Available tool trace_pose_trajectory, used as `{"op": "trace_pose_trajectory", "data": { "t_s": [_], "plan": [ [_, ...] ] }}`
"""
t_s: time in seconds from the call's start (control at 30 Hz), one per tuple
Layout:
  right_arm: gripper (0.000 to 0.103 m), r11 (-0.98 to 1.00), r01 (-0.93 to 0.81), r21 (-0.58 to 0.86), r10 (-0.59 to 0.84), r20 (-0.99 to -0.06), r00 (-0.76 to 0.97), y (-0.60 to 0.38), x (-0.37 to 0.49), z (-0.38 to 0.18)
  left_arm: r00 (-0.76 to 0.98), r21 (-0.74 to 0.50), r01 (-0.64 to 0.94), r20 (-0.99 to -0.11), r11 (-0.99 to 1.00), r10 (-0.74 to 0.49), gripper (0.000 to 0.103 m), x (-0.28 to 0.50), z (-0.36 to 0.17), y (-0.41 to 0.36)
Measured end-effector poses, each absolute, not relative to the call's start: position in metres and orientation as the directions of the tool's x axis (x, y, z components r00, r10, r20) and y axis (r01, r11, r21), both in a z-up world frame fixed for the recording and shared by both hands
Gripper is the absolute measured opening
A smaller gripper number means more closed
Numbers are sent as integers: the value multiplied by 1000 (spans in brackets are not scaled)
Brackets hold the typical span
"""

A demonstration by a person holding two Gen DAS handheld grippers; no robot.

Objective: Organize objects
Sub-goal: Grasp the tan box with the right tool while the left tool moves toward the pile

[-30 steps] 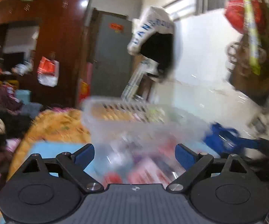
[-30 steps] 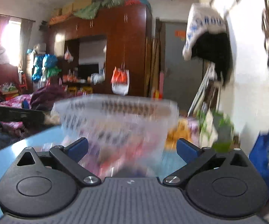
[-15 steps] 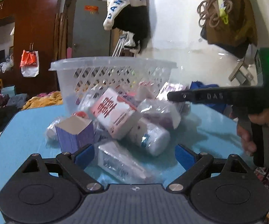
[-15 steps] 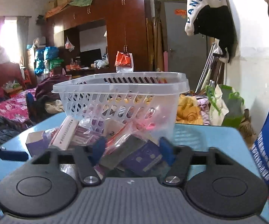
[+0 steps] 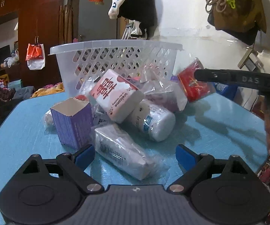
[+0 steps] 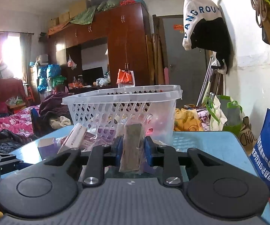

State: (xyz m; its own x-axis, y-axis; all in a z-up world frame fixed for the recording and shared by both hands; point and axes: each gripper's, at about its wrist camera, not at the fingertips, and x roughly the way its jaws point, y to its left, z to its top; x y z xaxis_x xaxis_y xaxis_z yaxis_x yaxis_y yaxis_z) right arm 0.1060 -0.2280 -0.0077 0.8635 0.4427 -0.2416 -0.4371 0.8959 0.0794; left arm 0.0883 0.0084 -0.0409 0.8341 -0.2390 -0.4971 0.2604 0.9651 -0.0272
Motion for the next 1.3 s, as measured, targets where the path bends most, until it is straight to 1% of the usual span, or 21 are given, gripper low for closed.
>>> {"op": "trace_pose_trajectory", "data": {
  "t_s": [0.07, 0.33, 0.4, 0.43, 0.5, 0.53, 0.6, 0.8, 0.87, 0.97, 1.03, 1.13, 1.3],
  "plan": [
    [27, 896, -437, 78, 443, -245, 863, -226, 105, -10, 836, -12, 247, -502, 969, -219, 95, 90, -43, 6],
    [27, 894, -445, 52, 441, -275, 854, -217, 104, -15, 842, -13, 252, -489, 968, -226, 94, 86, -44, 6],
    [27, 895, -443, 48, 439, -274, 856, -217, 104, -15, 851, -14, 248, -475, 969, -224, 82, 85, -43, 7],
    [27, 895, -443, 48, 439, -272, 856, -217, 103, -15, 859, -10, 237, -465, 971, -214, 77, 83, -42, 7],
    [27, 894, -445, 52, 442, -272, 855, -218, 103, -16, 869, -13, 231, -447, 973, -212, 72, 81, -41, 9],
    [27, 893, -446, 55, 443, -272, 854, -218, 103, -17, 875, -16, 229, -435, 973, -213, 65, 79, -40, 10],
    [27, 892, -447, 60, 446, -271, 853, -219, 103, -17, 888, -9, 226, -409, 974, -209, 59, 73, -38, 10],
    [27, 892, -450, 52, 446, -273, 852, -217, 103, -17, 886, -4, 239, -409, 971, -220, 58, 70, -40, 11],
    [27, 893, -448, 45, 443, -273, 854, -216, 102, -18, 897, 4, 232, -387, 973, -212, 58, 65, -40, 12],
    [27, 892, -450, 46, 445, -271, 854, -216, 102, -18, 929, 47, 207, -322, 977, -181, 58, 53, -38, 13],
    [27, 892, -450, 47, 445, -268, 855, -217, 102, -17, 936, 45, 211, -298, 976, -189, 58, 49, -36, 15],
    [27, 891, -452, 41, 445, -266, 855, -216, 101, -17, 941, 40, 211, -280, 977, -192, 58, 49, -33, 17],
    [27, 890, -454, 38, 447, -267, 854, -215, 101, -18, 941, 42, 213, -279, 976, -194, 57, 51, -35, 17]
  ]
}}
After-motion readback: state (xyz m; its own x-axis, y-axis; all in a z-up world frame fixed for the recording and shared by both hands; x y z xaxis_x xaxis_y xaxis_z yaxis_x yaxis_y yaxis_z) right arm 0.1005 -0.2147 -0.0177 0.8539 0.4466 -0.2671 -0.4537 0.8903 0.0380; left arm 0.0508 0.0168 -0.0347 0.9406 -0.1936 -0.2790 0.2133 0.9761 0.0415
